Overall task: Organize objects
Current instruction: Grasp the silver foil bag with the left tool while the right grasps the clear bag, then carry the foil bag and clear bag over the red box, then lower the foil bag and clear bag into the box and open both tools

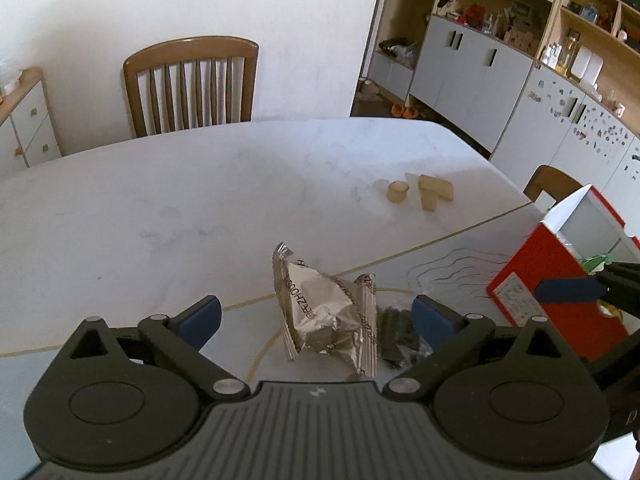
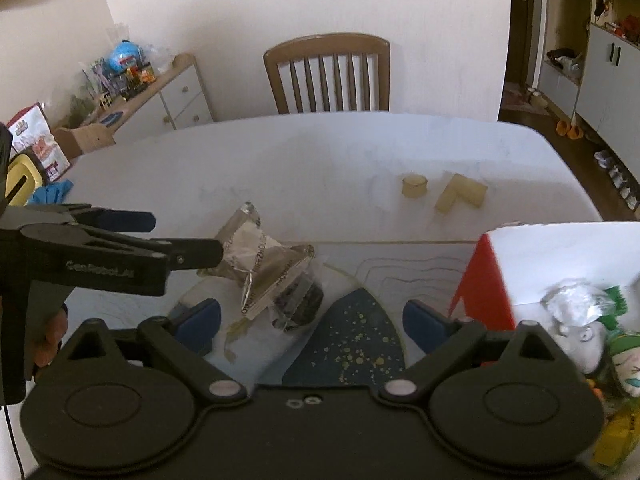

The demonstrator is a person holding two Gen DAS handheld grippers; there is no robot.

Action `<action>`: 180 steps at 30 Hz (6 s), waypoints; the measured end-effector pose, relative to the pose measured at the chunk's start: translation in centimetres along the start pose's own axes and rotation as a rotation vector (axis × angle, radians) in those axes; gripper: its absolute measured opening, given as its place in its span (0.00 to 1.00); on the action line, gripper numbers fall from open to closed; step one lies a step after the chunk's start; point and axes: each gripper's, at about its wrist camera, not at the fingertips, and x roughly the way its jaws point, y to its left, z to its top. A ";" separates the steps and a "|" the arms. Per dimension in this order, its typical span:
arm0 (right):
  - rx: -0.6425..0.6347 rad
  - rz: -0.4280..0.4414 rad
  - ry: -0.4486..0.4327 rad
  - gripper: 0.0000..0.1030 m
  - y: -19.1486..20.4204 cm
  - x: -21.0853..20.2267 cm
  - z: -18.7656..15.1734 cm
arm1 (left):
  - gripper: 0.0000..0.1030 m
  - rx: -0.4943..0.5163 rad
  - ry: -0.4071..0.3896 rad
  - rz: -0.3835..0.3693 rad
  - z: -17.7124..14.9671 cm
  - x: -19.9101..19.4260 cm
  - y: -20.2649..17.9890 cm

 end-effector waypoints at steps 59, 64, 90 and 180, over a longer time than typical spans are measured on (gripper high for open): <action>0.121 -0.013 0.032 0.32 0.0 3.0 -0.8 | 0.48 -0.040 0.020 -0.040 -1.4 1.1 -0.8; 0.152 0.008 0.001 0.32 -0.3 0.1 -1.1 | 0.48 -0.041 0.010 -0.044 -1.7 -1.5 -1.7; 0.217 0.050 -0.164 0.32 -9.2 -13.6 -3.4 | 0.48 0.058 -0.065 -0.104 0.0 -9.7 -15.6; 0.244 -0.096 -0.124 0.62 -23.8 -15.5 -6.7 | 0.68 0.211 0.001 -0.125 -0.7 -0.9 -31.0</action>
